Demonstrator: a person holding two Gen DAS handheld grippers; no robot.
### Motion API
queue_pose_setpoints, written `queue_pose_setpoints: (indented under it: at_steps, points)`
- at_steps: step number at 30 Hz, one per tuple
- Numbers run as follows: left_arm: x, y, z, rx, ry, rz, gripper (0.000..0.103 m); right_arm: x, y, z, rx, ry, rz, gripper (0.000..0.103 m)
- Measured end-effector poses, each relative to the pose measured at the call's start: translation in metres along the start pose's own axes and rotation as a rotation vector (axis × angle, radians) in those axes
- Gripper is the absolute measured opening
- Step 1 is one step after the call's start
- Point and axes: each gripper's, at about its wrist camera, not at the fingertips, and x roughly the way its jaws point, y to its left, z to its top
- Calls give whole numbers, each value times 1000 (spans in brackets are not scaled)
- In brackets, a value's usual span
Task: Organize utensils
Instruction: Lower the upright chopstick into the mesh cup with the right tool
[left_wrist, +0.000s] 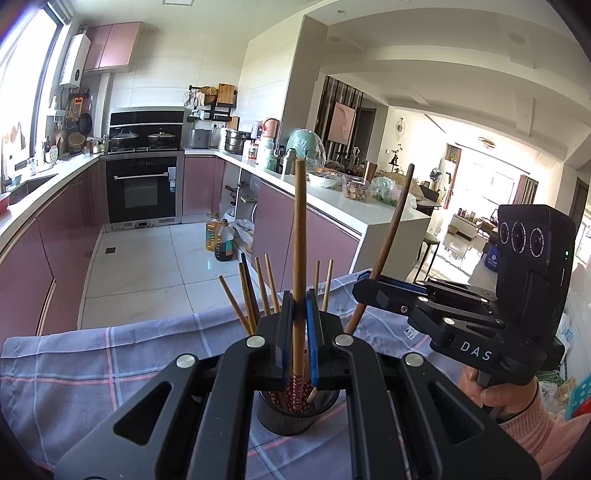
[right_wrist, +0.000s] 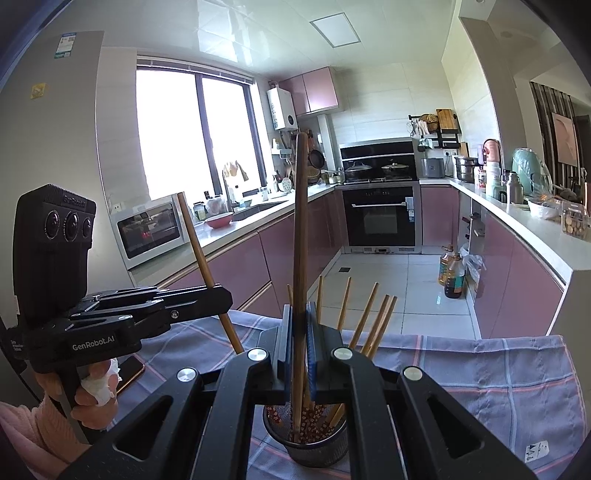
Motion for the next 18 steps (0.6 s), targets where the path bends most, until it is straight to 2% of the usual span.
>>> queue_pose_setpoints:
  at_steps: [18]
  points:
    - [16,7,-3,-8,52,16,7,9,-3,-6,9,31,-11,6]
